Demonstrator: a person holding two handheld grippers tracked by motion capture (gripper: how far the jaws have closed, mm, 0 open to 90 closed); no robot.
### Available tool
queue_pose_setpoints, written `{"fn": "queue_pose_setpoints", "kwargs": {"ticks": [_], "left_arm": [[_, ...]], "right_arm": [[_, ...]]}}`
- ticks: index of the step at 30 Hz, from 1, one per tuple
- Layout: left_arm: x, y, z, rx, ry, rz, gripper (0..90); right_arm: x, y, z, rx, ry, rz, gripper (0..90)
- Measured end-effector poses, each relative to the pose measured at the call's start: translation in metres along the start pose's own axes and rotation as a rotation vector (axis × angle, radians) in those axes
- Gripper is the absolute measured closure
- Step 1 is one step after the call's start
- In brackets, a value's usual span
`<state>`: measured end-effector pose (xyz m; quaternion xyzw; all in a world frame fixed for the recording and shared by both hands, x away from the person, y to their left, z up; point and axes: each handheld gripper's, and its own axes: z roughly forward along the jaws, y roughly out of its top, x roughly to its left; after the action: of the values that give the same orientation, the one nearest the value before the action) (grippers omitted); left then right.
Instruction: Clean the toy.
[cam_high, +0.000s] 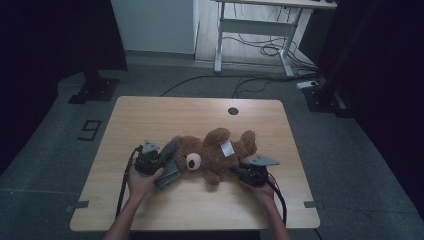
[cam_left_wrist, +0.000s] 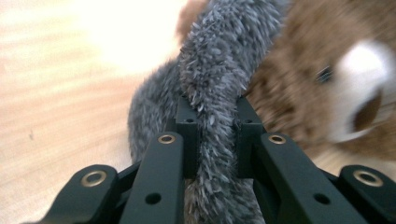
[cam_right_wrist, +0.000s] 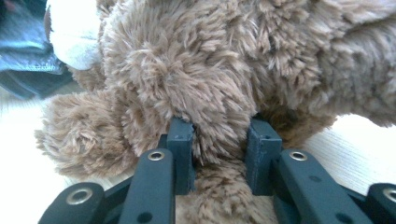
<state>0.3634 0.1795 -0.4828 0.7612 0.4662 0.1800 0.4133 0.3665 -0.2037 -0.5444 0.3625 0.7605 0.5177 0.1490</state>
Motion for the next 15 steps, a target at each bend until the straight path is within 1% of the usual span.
{"fn": "queue_pose_setpoints", "kwargs": {"ticks": [2, 4, 5, 6, 7, 8, 9, 10, 11, 12, 13, 14, 15], "left_arm": [[-0.009, 0.012, -0.01, -0.036, -0.014, 0.023, 76.9], [-0.022, 0.023, -0.014, -0.064, -0.043, 0.043, 76.9], [-0.022, 0.023, -0.014, -0.064, -0.043, 0.043, 76.9], [-0.033, 0.03, -0.013, -0.075, -0.059, 0.064, 76.9], [-0.052, 0.04, -0.008, -0.076, -0.095, 0.101, 76.8], [-0.057, 0.042, -0.006, -0.077, -0.107, 0.111, 76.9], [-0.071, 0.048, 0.0, -0.077, -0.139, 0.13, 76.9], [-0.083, 0.051, 0.006, -0.077, -0.162, 0.152, 76.9], [-0.083, 0.051, 0.006, -0.077, -0.162, 0.152, 76.9], [-0.11, 0.055, 0.018, -0.063, -0.207, 0.219, 77.0], [-0.126, 0.057, 0.028, -0.046, -0.228, 0.255, 77.0], [-0.135, 0.057, 0.034, -0.034, -0.232, 0.274, 77.0], [-0.145, 0.058, 0.043, -0.015, -0.228, 0.304, 76.9]], "right_arm": [[-0.001, 0.0, 0.0, -0.002, 0.003, 0.002, 68.2], [0.0, 0.0, 0.0, 0.0, 0.002, -0.001, 68.2], [0.0, 0.0, 0.0, 0.0, 0.002, -0.001, 68.2], [0.0, 0.0, 0.0, 0.001, 0.001, 0.0, 68.2], [0.0, 0.0, -0.001, 0.002, 0.001, 0.0, 68.2], [0.0, 0.0, -0.001, 0.003, 0.003, -0.001, 68.2], [0.0, 0.0, -0.001, 0.003, 0.004, 0.0, 68.2], [-0.001, 0.0, -0.001, 0.003, 0.006, 0.001, 68.2], [-0.001, 0.0, -0.001, 0.003, 0.006, 0.001, 68.2], [-0.001, 0.0, 0.0, 0.003, 0.008, 0.002, 68.3], [-0.001, 0.001, 0.0, 0.003, 0.008, 0.001, 68.3], [-0.001, 0.001, 0.0, 0.003, 0.008, 0.003, 68.3], [-0.001, 0.001, 0.0, 0.003, 0.008, 0.004, 68.3]]}}
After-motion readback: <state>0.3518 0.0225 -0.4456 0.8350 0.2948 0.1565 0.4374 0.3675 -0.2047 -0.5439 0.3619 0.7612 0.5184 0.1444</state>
